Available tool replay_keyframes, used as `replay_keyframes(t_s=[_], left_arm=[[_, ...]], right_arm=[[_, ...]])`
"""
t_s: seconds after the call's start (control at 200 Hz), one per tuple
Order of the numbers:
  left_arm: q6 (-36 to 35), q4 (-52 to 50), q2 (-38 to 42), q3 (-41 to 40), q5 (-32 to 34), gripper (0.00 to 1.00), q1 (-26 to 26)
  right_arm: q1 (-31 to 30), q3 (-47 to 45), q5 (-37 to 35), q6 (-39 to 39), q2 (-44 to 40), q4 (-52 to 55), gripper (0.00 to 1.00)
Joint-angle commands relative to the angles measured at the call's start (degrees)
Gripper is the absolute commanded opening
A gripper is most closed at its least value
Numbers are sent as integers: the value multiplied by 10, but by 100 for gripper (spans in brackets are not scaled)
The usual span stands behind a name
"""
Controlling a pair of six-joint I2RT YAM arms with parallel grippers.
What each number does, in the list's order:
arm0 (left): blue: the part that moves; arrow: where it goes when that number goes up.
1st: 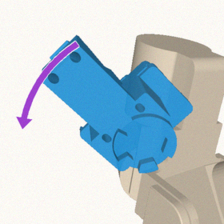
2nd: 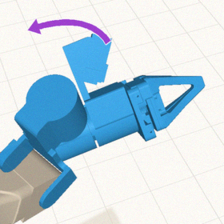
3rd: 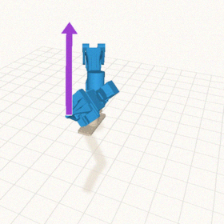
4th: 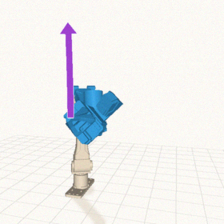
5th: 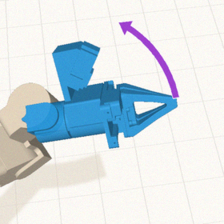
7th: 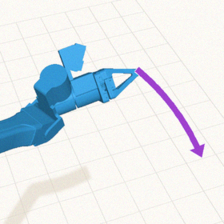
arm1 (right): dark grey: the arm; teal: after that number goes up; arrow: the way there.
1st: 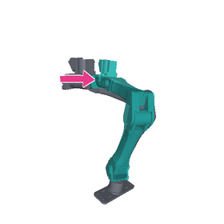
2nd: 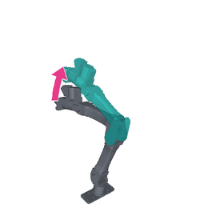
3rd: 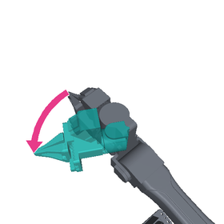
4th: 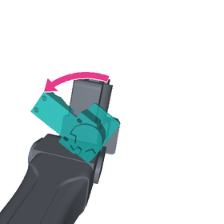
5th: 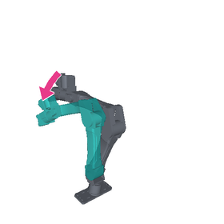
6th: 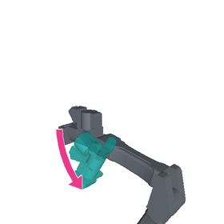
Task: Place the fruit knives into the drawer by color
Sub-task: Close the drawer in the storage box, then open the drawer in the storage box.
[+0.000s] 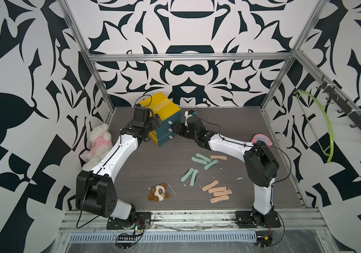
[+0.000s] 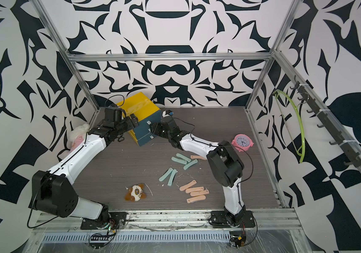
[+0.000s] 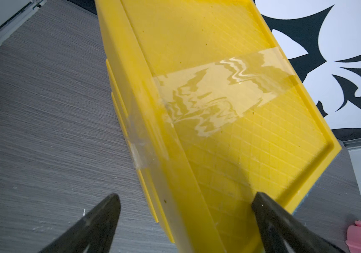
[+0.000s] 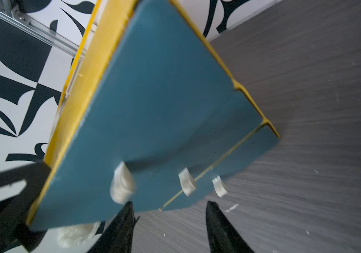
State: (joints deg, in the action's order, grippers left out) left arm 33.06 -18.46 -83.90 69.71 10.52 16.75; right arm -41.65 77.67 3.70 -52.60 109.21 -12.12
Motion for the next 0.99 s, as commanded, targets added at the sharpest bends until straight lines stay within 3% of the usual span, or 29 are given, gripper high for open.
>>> replay_keyframes(t_s=[0.0, 0.175, 0.41, 0.665, 0.99], left_arm=[[-14, -62, -5, -25, -22, 99, 1], [-16, -60, 0, -29, -27, 99, -1], [-16, -62, 6, -33, -31, 99, -7], [-16, -57, 8, -39, -38, 99, -11], [-14, -57, 5, -35, -44, 99, -14]], right_arm=[[-7, -38, -4, -30, -37, -58, 51], [-6, -27, 38, -69, 25, -131, 47], [-6, 7, 37, -125, 95, -200, 49], [-9, -25, 28, -128, 92, -277, 50], [-10, -11, 25, -133, 102, -265, 51]])
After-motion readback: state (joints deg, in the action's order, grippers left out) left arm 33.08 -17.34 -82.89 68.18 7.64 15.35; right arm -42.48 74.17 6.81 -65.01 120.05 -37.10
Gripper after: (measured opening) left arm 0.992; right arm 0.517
